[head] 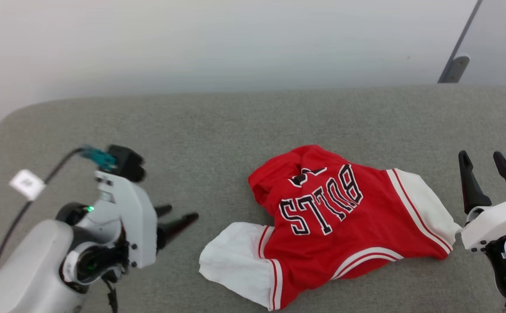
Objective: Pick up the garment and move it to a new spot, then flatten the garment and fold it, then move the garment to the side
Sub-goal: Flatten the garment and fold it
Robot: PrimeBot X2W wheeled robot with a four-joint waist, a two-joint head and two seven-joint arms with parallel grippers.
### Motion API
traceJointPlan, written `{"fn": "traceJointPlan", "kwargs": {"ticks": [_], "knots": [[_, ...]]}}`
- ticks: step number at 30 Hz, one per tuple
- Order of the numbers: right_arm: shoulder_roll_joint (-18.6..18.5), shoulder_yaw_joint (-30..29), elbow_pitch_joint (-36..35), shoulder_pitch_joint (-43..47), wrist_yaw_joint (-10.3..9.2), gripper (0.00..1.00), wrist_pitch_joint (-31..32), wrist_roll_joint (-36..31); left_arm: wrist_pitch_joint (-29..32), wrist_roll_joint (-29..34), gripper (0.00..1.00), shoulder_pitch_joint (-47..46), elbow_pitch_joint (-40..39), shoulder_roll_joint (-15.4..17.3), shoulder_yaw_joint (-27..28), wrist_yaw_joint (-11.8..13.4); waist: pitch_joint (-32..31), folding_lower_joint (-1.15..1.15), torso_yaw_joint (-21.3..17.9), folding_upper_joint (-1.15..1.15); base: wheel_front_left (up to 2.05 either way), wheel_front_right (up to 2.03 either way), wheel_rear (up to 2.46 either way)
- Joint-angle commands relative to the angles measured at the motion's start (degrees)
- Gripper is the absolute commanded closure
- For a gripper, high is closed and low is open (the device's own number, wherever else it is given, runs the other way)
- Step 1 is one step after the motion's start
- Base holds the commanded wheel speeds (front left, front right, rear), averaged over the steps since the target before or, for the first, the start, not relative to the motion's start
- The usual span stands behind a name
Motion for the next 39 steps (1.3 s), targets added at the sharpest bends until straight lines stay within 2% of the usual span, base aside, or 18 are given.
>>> {"fn": "traceJointPlan", "kwargs": {"ticks": [1, 2, 6, 14, 24, 28, 30, 34, 39], "knots": [[0.5, 0.0, -0.5, -0.5, -0.08, 0.00, -0.7, -0.9, 2.3, -0.2, 0.00, -1.1, 0.5, 0.0, -1.3, 0.1, 1.2, 0.00, -1.0, 0.00, 0.00, 0.00, 0.00], [0.7, 0.0, -0.5, -0.8, -0.08, 0.00, -1.0, -1.0, 3.8, -0.5, 0.00, -1.4, 0.9, -0.2, -1.9, 0.6, 1.5, 0.00, -1.2, 0.00, 0.00, 0.00, 0.00], [1.0, 0.2, -1.1, -1.8, -0.08, 0.00, -3.2, -1.8, 7.5, -0.2, 0.00, -2.2, 2.4, -0.4, -4.5, 0.3, 3.0, 0.00, -2.2, 0.00, 0.00, 0.00, 0.00], [2.5, 1.1, -2.1, -3.6, -0.08, 0.00, -6.6, -3.0, 10.2, -1.3, 0.00, -1.7, 5.9, -1.4, -6.4, 0.5, 5.5, 0.00, -4.2, 0.00, 0.00, 0.00, 0.00], [3.5, 1.3, -3.1, -4.9, -0.08, 0.00, -7.2, -3.2, 6.9, 2.1, 0.00, -1.9, 11.5, -1.0, -8.7, -1.6, 7.8, 0.00, -5.5, 0.00, 0.00, 0.00, 0.00], [3.5, 1.5, -3.2, -5.0, -0.08, 0.00, -7.4, -3.1, 5.1, 1.7, 0.00, -1.9, 15.4, -2.3, -9.6, -2.1, 8.3, 0.00, -5.5, 0.00, 0.00, 0.00, 0.00], [3.5, 1.4, -3.3, -5.1, -0.08, 0.00, -7.6, -3.1, 3.9, 0.3, 1.00, -2.1, 17.0, -3.5, -9.3, -2.4, 8.5, 0.00, -5.4, 0.00, 0.00, 0.00, 0.00], [3.4, 1.2, -3.4, -5.2, -0.08, 0.00, -7.7, -3.4, 2.9, -1.7, 1.00, -2.9, 19.6, -4.6, -9.2, -2.8, 8.6, 0.00, -5.1, 0.00, 0.00, 0.00, 0.00], [3.3, 0.8, -3.6, -5.4, -0.08, 0.00, -7.8, -3.6, 2.0, -1.2, 1.00, -4.8, 21.8, -2.9, -9.5, -2.7, 8.3, 0.00, -4.4, 0.00, 0.00, 0.00, 0.00]]}}
